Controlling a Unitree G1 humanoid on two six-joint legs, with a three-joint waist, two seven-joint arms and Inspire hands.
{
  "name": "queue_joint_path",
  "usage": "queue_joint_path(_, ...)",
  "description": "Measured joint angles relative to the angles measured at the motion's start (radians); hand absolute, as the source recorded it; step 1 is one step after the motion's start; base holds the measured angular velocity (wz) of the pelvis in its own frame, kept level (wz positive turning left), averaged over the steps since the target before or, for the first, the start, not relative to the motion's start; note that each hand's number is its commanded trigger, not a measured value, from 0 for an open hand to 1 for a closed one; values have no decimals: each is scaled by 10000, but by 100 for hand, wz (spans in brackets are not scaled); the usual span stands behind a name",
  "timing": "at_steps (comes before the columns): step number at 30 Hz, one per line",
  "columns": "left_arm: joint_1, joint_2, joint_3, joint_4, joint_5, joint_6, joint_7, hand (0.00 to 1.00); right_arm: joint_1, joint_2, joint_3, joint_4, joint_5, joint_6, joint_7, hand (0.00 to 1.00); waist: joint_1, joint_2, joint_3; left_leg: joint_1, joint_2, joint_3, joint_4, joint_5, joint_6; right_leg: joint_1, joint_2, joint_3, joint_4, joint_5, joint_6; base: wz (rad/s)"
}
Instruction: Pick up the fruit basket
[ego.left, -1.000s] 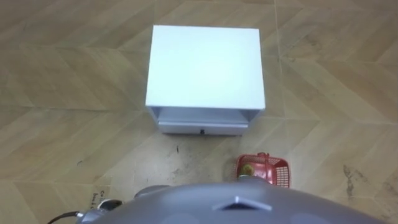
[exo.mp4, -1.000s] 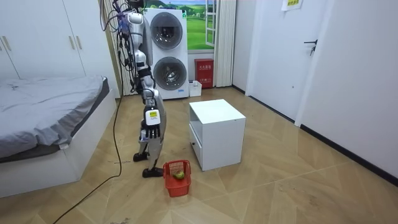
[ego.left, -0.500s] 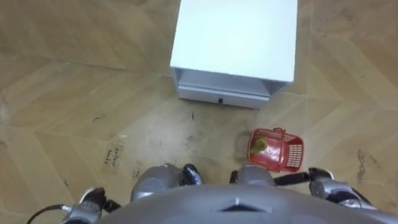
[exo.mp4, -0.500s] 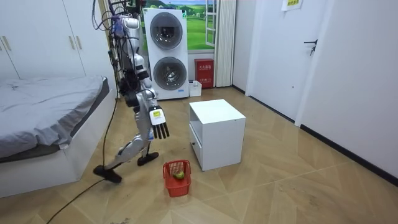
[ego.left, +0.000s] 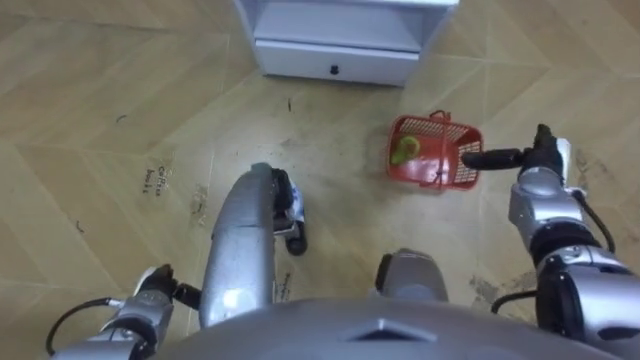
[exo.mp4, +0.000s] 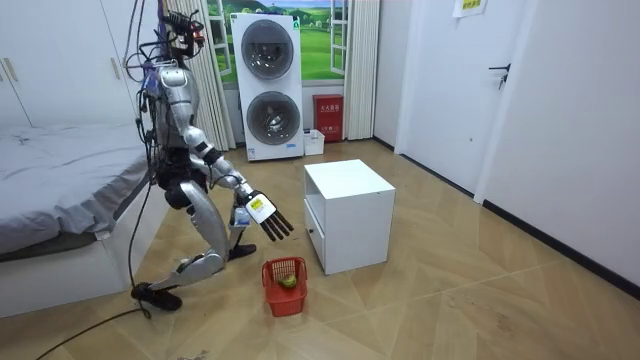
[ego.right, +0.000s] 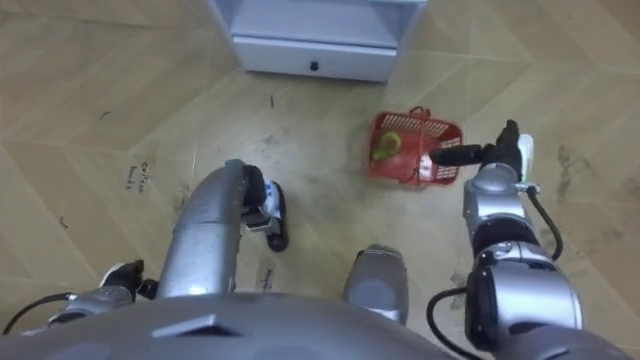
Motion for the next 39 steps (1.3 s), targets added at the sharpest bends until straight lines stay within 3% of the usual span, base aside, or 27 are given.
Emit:
queue_joint_path(2,-76,124,-272,144,-393,-172,168,0,-82,-51,-30,8,-8,-201,-58,0,-169,-47,52,-444,-251,94,921,-309,187,-290,-184,366,1370,3,-2,51)
queue_joint_path(6,-35,212,-646,351,-777,-585,445,0,-184,-52,-32,3,168,-341,-50,0,-180,-32,106,-1187,-379,377,2795,-961,453,-639,-551,925,3728,6,-6,32)
queue_joint_path(11,137,212,-1169,569,-1126,-943,613,0,-159,-83,-13,-52,365,-349,179,0,-501,-108,150,-1739,-661,433,4207,-1383,456,-423,-709,1078,5347,4,-8,29)
queue_joint_path(14,191,209,-1399,602,-1127,-1104,592,0,-141,-91,61,-89,392,-365,399,0,-528,-292,163,-1843,-704,536,4568,-1525,350,-401,-714,1288,5873,4,-9,12)
queue_joint_path(20,554,218,-1990,679,-1176,-1233,492,0,-141,-290,660,-148,472,-411,643,0,-555,-286,157,-1874,-562,530,4825,-1645,63,-430,-669,1389,6261,-64,-129,-2)
queue_joint_path(25,752,277,-2161,718,-1437,-1251,322,0,-144,-434,1234,-211,599,-436,918,0,-542,-454,90,-2412,-552,528,5419,-1757,-337,-408,-648,1407,7108,-548,-288,9)
queue_joint_path(27,831,119,-2254,632,-1443,-1227,231,0,-238,-610,1439,-196,605,-446,1052,0,-404,-300,186,-2745,-386,287,5644,-1708,-520,-580,-301,1410,7325,-629,-341,-12)
queue_joint_path(29,1064,144,-2353,586,-1457,-1234,42,0,-247,-626,1600,-184,646,-445,1171,0,-461,-210,133,-2866,-357,218,5561,-1632,-669,-781,-198,1424,7374,-630,-341,-4)
queue_joint_path(32,1108,199,-2370,598,-1522,-1188,-76,0,-252,-709,1629,-182,669,-444,1185,0,-455,-177,115,-2995,-268,171,5506,-1587,-774,-1013,-92,1453,7465,-637,-338,0)
queue_joint_path(39,1106,201,-2769,590,-1537,-1213,-121,0,-251,-984,1734,-68,747,-434,1261,0,-457,81,93,-2962,-212,152,5494,-1611,-859,-1065,-50,1457,7514,-662,-300,0)
